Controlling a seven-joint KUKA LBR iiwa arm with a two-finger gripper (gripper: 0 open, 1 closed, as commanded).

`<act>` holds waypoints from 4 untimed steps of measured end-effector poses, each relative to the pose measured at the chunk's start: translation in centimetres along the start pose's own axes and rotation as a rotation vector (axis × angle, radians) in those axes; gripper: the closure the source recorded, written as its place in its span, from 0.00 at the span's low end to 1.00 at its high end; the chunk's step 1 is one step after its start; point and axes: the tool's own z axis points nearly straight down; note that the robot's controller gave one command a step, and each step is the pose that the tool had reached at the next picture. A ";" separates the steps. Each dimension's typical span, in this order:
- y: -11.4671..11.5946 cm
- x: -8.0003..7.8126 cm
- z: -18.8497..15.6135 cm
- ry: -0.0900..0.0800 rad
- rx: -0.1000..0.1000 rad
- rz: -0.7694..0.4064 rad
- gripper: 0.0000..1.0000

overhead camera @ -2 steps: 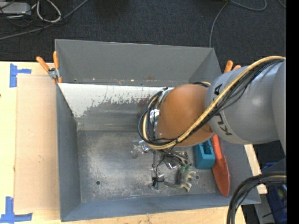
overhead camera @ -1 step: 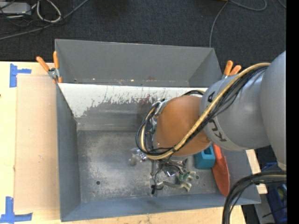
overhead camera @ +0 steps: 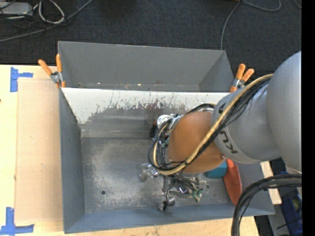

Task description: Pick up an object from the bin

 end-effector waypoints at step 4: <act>-1.5 2.0 -8.7 0.012 -0.004 0.000 1.00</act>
Offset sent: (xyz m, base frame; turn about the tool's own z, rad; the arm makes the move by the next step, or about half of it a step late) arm 0.0000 0.0000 0.0000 0.0000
